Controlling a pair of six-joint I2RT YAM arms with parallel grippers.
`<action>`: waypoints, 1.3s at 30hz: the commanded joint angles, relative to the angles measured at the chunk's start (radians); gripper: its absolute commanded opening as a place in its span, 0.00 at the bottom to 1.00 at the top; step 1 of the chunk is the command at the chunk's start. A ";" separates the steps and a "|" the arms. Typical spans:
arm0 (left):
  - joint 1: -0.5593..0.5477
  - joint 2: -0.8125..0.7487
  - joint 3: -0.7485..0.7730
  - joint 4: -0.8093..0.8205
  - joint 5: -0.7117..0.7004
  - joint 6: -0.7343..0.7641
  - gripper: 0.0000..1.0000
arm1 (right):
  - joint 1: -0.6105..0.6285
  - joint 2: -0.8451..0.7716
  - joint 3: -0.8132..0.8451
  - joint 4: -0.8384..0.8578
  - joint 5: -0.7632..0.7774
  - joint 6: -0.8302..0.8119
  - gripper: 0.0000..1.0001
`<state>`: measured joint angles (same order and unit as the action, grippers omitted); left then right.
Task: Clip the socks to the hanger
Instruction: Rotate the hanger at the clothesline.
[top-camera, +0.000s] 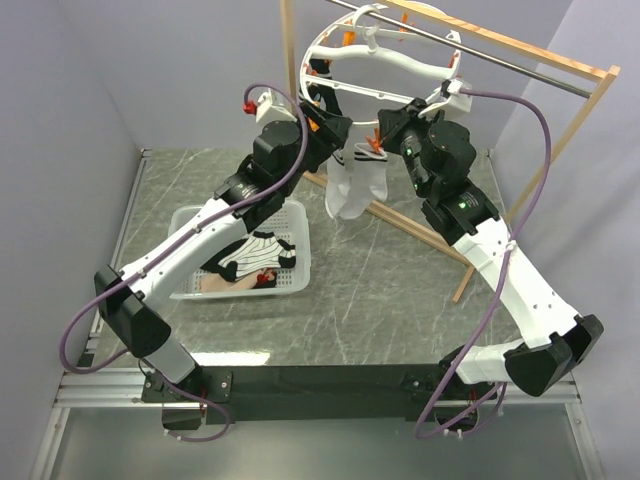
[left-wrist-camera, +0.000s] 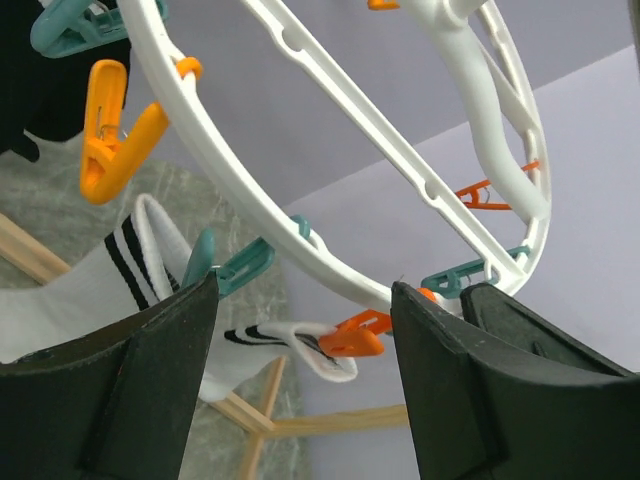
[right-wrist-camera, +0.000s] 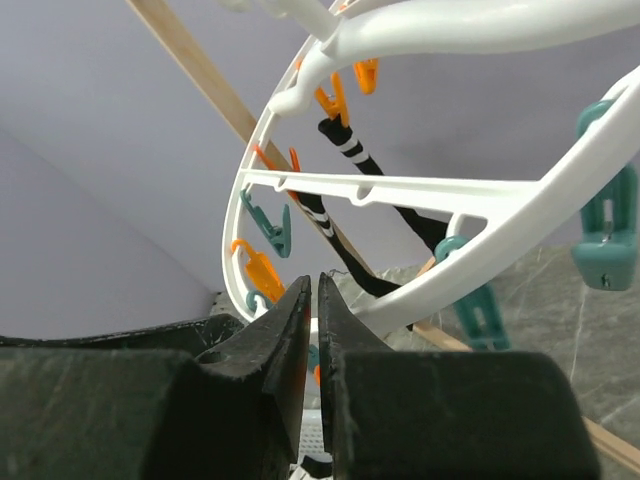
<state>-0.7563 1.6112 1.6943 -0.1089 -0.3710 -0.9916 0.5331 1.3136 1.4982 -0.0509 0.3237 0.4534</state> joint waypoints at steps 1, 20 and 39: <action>-0.003 -0.063 -0.028 0.090 -0.022 -0.133 0.75 | 0.014 0.004 0.036 0.049 -0.002 0.008 0.13; 0.002 -0.001 -0.048 0.181 0.052 -0.374 0.70 | 0.027 0.013 0.065 0.043 -0.028 -0.047 0.00; -0.015 0.087 0.019 0.181 -0.017 -0.412 0.50 | 0.024 -0.074 0.028 0.025 0.075 -0.150 0.06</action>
<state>-0.7738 1.6783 1.6497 0.0406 -0.3527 -1.3933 0.5518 1.2884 1.5135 -0.0463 0.3431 0.3492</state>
